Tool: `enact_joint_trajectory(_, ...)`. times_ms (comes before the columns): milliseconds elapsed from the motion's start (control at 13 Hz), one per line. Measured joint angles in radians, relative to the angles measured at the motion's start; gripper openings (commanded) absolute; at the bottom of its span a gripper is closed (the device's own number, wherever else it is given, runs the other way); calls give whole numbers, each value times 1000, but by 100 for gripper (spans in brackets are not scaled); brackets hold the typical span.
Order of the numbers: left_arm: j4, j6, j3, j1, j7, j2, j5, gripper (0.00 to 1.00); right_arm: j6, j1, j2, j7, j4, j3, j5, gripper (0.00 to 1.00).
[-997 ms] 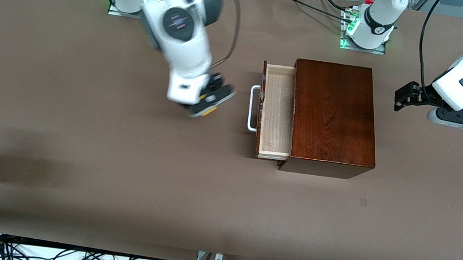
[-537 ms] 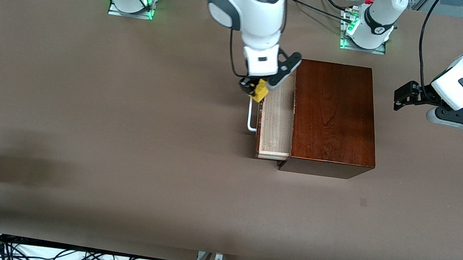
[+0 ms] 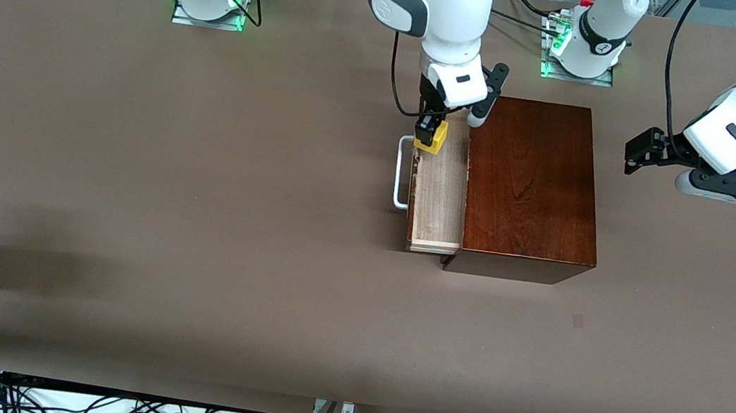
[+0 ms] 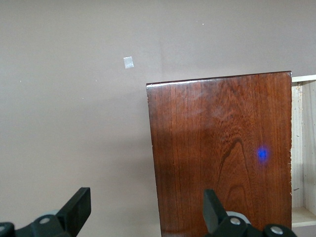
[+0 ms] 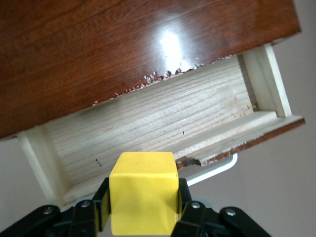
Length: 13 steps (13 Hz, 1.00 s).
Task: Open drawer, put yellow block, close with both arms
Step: 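Carry the yellow cube with the right gripper over the open drawer, then lower the cube into the drawer, open the right gripper and withdraw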
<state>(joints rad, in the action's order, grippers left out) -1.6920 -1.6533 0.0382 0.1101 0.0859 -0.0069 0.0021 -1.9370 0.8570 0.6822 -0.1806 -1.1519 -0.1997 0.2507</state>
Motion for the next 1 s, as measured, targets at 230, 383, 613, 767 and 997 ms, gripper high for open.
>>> enact_joint_trajectory(230,0,1,0,0,0,0,0,100,0,2,23,-48,18,3,24,15)
enact_joint_trajectory(383,0,2,0,0,0,0,0,100,-5,11,35,-63,29,3,31,15)
enact_joint_trajectory(613,0,3,0,0,0,0,0,100,-14,21,71,-73,70,4,34,15)
enact_joint_trajectory(767,1,7,0,0,0,0,0,100,-34,28,91,-74,97,4,35,15)
enact_joint_trajectory(997,1,10,0,0,0,0,0,100,-87,33,118,-77,104,5,35,15)
